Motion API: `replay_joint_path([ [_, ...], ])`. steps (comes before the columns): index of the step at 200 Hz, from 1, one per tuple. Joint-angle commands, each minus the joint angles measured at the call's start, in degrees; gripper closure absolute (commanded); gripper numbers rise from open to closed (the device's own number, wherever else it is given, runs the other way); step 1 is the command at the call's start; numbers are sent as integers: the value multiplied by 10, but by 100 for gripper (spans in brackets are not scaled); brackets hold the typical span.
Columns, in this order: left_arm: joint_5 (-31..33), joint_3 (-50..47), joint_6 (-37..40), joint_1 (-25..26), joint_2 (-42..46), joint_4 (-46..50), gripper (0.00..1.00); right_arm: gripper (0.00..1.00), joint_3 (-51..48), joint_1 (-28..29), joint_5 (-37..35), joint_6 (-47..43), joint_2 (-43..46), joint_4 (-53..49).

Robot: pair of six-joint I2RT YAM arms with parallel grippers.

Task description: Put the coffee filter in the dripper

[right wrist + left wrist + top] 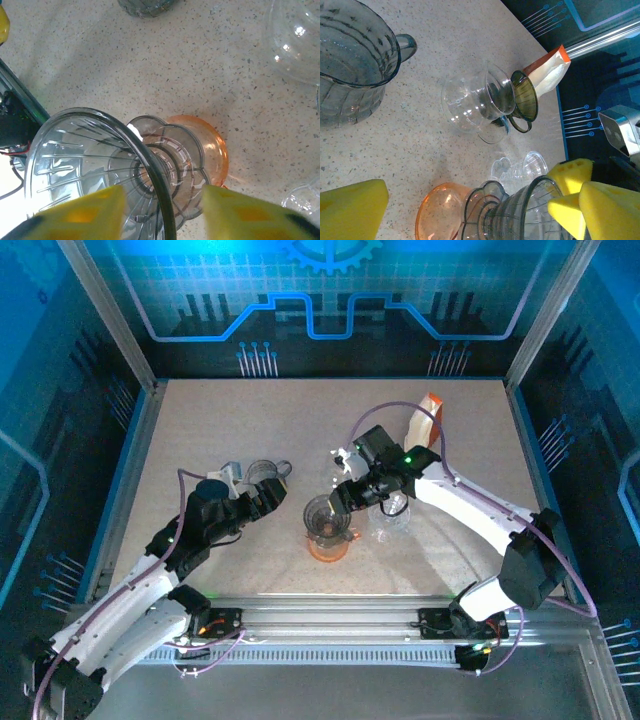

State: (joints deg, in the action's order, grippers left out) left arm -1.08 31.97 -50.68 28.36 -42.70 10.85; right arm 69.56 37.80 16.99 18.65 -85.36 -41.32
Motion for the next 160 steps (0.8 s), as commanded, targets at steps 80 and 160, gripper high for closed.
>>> replay_joint_path([
  [80,8,-11,11,3,-1,5,1,30,-62,5,-17,51,93,56],
  [160,10,-12,8,3,-6,6,1,32,-74,40,-17,65,83,75],
])
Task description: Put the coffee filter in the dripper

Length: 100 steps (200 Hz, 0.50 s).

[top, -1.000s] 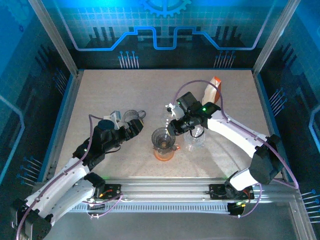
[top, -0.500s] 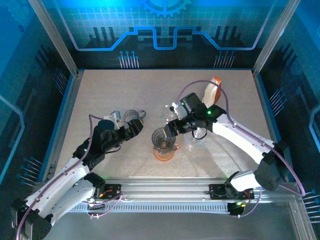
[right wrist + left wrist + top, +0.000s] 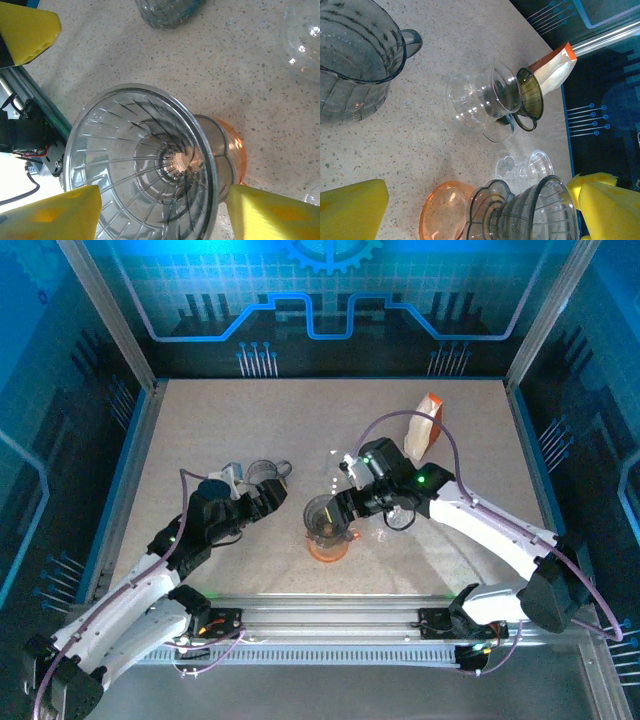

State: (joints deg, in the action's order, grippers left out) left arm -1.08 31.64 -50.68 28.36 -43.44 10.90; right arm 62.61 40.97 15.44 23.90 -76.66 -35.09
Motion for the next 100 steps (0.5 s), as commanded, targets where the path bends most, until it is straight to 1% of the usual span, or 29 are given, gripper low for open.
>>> replay_joint_path([
  [1,9,-9,8,3,1,6,1,32,-4,9,-1,13,-4,14],
  [29,13,-11,8,4,1,5,1,33,-13,14,12,27,-7,26],
  [100,13,-12,7,3,-2,4,1,33,-28,33,16,62,-1,41],
])
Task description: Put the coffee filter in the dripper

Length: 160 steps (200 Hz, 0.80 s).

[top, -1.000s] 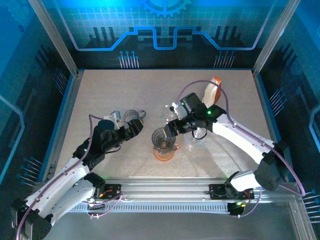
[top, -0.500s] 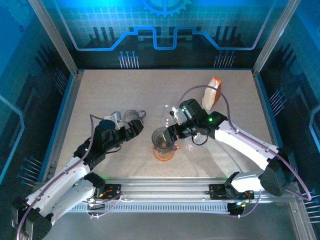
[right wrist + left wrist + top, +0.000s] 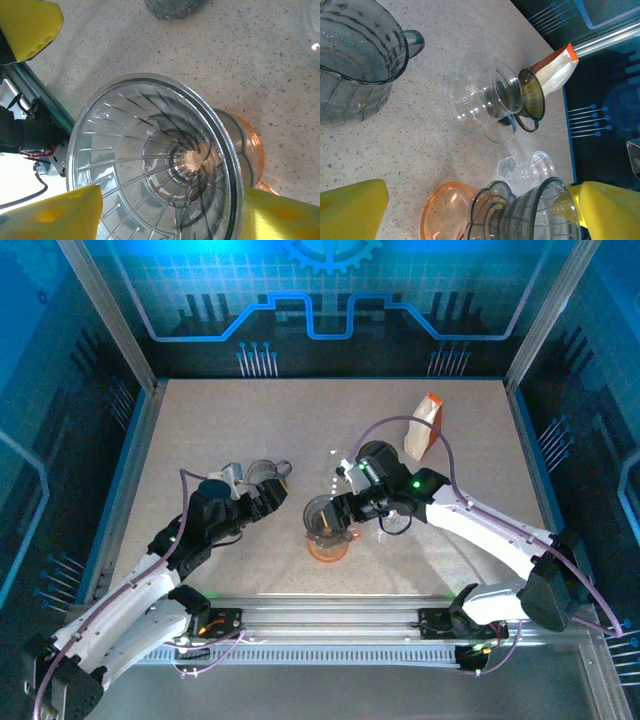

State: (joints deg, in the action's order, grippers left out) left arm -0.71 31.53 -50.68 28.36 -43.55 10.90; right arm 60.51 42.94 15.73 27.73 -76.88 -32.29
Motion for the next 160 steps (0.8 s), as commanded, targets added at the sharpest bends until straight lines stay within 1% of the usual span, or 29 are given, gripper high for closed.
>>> replay_joint_path([
  [1,10,-11,7,3,-1,4,1,33,-7,14,13,25,2,14],
  [18,10,-10,8,3,-1,4,1,34,-8,20,16,39,5,20],
  [45,10,-11,6,4,-1,4,1,33,-1,25,-18,34,6,3],
  [82,9,-12,6,3,-1,4,1,32,-8,25,-43,30,10,-7],
  [109,6,-12,7,3,-3,0,1,29,-8,19,-77,23,22,-14],
  [160,-6,-12,8,4,-12,-11,1,28,-2,11,-106,15,40,-16],
])
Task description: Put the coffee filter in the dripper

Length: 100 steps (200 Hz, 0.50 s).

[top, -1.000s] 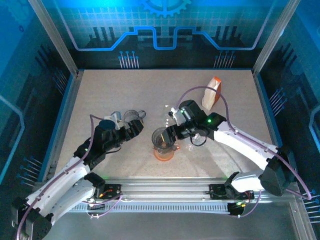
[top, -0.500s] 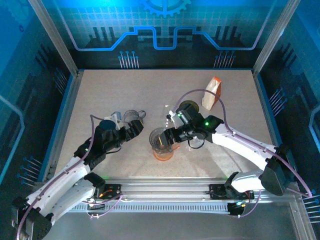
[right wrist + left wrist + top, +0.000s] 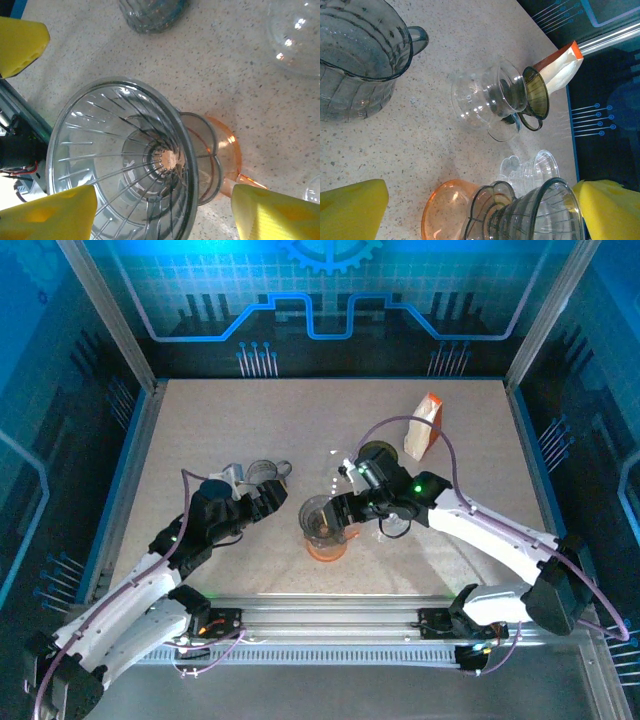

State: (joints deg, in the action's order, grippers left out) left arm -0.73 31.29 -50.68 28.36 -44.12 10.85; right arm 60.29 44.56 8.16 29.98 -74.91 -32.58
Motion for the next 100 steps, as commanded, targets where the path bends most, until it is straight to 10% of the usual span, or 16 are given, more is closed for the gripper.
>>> replay_joint_path([
  [1,-7,-9,8,3,-7,-12,1,28,0,-5,-31,-8,20,-13],
  [100,-76,-6,-14,12,-76,-93,17,46,-17,-7,-80,-15,42,-29],
])
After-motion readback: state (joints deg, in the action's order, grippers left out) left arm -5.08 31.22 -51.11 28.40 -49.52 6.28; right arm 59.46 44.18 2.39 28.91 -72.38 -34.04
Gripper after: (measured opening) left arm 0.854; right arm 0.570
